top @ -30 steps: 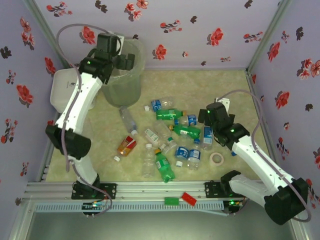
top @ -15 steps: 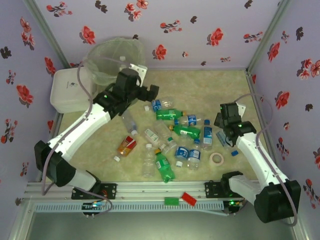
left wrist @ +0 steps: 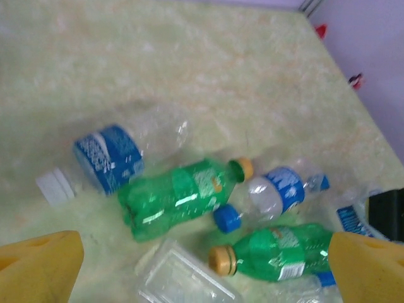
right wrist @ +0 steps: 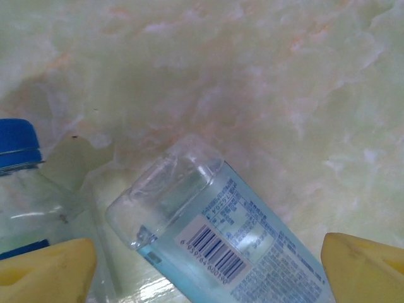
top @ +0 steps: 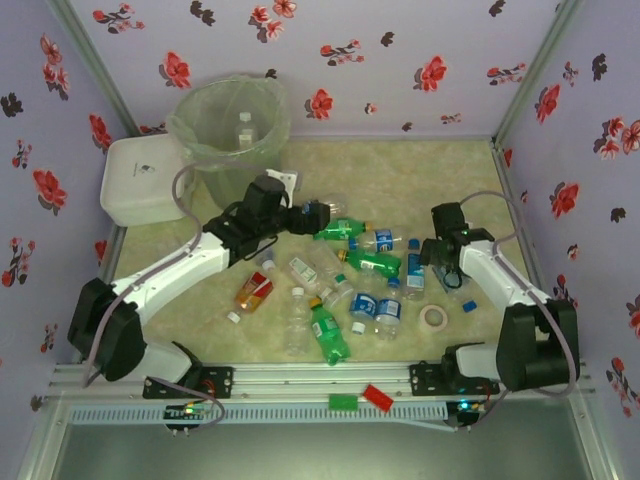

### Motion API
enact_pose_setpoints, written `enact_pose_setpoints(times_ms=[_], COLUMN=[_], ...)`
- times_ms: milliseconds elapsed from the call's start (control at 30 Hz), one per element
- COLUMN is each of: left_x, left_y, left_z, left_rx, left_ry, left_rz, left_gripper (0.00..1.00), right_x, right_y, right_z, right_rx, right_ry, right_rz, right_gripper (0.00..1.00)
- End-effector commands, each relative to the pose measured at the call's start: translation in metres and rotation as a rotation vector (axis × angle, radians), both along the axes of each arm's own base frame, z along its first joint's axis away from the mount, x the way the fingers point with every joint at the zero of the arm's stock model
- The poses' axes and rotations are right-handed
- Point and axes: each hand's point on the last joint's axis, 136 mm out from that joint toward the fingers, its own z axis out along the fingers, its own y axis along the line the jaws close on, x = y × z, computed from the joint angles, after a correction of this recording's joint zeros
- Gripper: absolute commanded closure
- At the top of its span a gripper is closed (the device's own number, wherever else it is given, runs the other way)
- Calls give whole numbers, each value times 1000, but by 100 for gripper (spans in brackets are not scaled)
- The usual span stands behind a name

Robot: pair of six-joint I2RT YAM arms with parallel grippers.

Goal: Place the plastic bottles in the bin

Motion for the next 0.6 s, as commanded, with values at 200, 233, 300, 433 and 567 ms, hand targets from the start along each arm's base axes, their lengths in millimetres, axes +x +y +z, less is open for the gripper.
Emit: enact_pose_setpoints(times_ms=[200, 233, 300, 433, 567], left_x=[-5, -6, -7, -7, -3], left_y=[-3, -3, -5, -8, -6], left_z=[-46, -49, -54, -54, -47], left_rx=[47, 57, 70, 50, -7], left_ry=[131, 143, 167, 166, 147], left_rz=[0, -6, -18, -48, -47], left_gripper=[0, 0, 0, 0, 0], right_x=[15, 16, 19, 27, 34], right_y=[-5, -6, -7, -9, -10], right_z=[-20, -23, -27, -30, -33], right_rx=[78, 77, 85, 116, 133], right_ry=[79, 88, 88, 68, 72], right_rz=[-18, -23, -30, -49, -51], right_gripper=[3, 3, 4, 6, 12])
